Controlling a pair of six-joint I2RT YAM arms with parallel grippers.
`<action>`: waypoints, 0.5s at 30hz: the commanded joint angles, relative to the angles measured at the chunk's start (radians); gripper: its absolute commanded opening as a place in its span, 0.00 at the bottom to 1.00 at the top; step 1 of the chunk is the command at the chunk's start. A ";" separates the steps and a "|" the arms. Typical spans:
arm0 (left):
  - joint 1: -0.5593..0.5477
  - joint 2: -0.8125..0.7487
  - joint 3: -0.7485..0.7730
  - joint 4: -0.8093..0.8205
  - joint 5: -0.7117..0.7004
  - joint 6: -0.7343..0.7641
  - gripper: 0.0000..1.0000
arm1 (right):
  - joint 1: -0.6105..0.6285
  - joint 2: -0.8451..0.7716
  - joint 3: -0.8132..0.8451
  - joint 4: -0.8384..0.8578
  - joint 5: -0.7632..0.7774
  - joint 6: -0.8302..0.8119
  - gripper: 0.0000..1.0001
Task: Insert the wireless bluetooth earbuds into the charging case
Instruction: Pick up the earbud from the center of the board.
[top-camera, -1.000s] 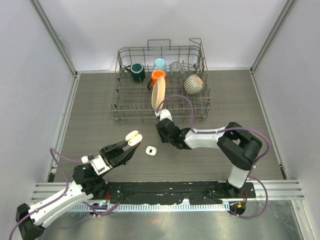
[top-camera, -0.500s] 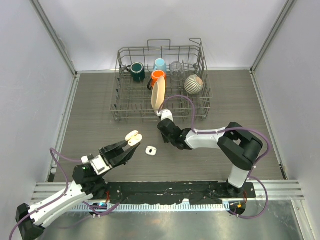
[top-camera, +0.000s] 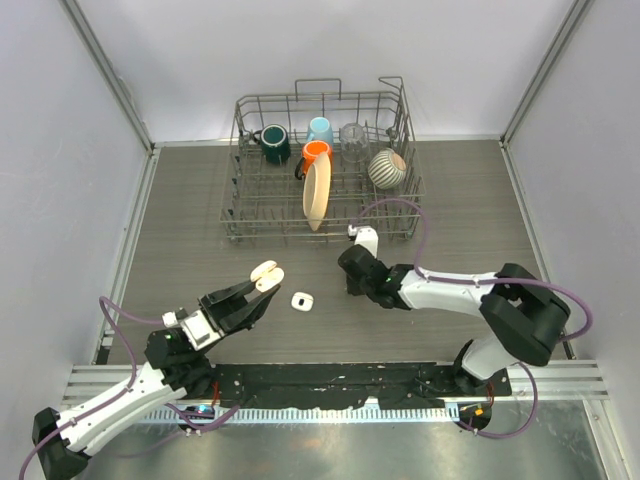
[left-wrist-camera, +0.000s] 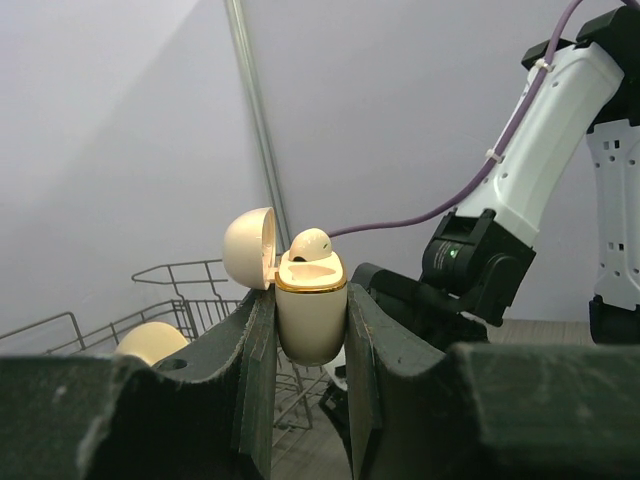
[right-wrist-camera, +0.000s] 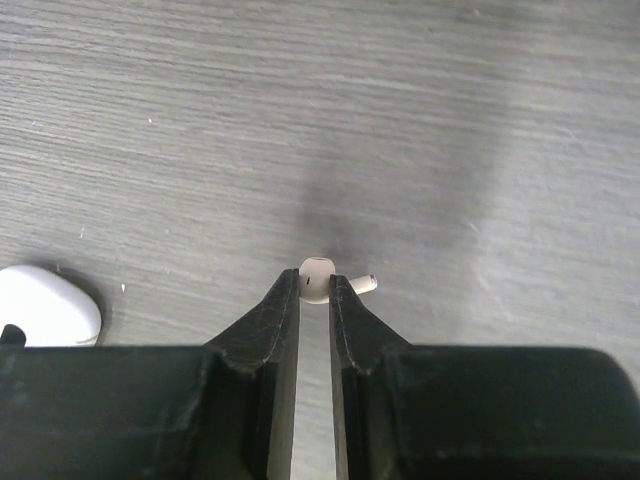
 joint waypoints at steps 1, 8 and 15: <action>0.001 -0.008 -0.066 0.022 -0.019 0.023 0.00 | 0.014 -0.100 -0.017 -0.171 0.057 0.250 0.11; 0.001 0.005 -0.064 0.030 -0.017 0.021 0.00 | 0.047 -0.145 -0.063 -0.184 0.051 0.430 0.20; 0.001 0.019 -0.055 0.032 0.001 0.017 0.00 | 0.064 -0.073 -0.009 -0.202 0.054 0.406 0.29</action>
